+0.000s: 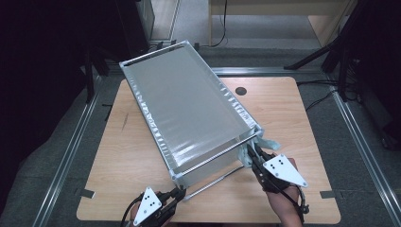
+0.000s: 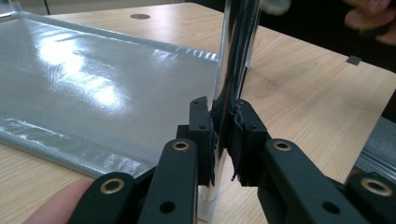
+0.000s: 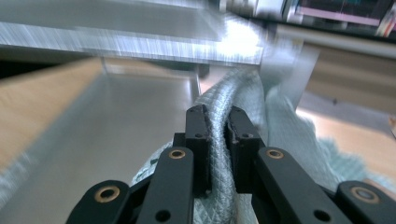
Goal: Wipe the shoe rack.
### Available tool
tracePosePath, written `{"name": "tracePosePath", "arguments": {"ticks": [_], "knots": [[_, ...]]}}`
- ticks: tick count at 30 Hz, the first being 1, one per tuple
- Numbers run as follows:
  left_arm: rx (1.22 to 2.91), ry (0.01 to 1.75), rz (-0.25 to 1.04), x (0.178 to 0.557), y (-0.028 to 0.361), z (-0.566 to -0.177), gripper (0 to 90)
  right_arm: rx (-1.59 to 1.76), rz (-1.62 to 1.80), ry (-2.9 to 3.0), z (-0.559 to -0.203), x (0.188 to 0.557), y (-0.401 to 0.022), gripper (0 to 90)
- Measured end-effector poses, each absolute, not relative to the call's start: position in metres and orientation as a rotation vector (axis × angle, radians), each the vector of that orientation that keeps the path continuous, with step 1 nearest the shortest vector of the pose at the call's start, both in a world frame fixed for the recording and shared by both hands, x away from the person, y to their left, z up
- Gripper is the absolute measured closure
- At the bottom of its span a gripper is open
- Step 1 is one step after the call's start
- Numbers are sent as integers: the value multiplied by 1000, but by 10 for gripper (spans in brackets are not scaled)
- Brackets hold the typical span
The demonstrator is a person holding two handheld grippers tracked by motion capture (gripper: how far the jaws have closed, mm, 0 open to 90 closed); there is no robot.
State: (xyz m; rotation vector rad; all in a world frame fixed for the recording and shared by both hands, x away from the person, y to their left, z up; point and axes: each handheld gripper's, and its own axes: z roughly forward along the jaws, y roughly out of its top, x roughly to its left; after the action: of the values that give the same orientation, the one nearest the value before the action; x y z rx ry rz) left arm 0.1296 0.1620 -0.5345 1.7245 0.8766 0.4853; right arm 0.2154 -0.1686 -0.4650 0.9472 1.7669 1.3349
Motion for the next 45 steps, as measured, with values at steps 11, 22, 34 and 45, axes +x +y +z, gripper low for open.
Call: {"name": "tracePosePath", "arguments": {"ticks": [11, 22, 34, 45], "knots": [[1727, 875, 484, 130, 162, -534, 811, 1205, 1001, 2049, -540, 238, -163, 819], [1730, 875, 482, 129, 162, -534, 812, 1121, 1194, 1810, -488, 218, -170, 818], [1729, 876, 482, 130, 162, -534, 811, 1237, 1161, 1947, -513, 225, -171, 816], [1727, 868, 484, 131, 161, -535, 811, 1151, 1319, 2066, -494, 207, -177, 480]]}}
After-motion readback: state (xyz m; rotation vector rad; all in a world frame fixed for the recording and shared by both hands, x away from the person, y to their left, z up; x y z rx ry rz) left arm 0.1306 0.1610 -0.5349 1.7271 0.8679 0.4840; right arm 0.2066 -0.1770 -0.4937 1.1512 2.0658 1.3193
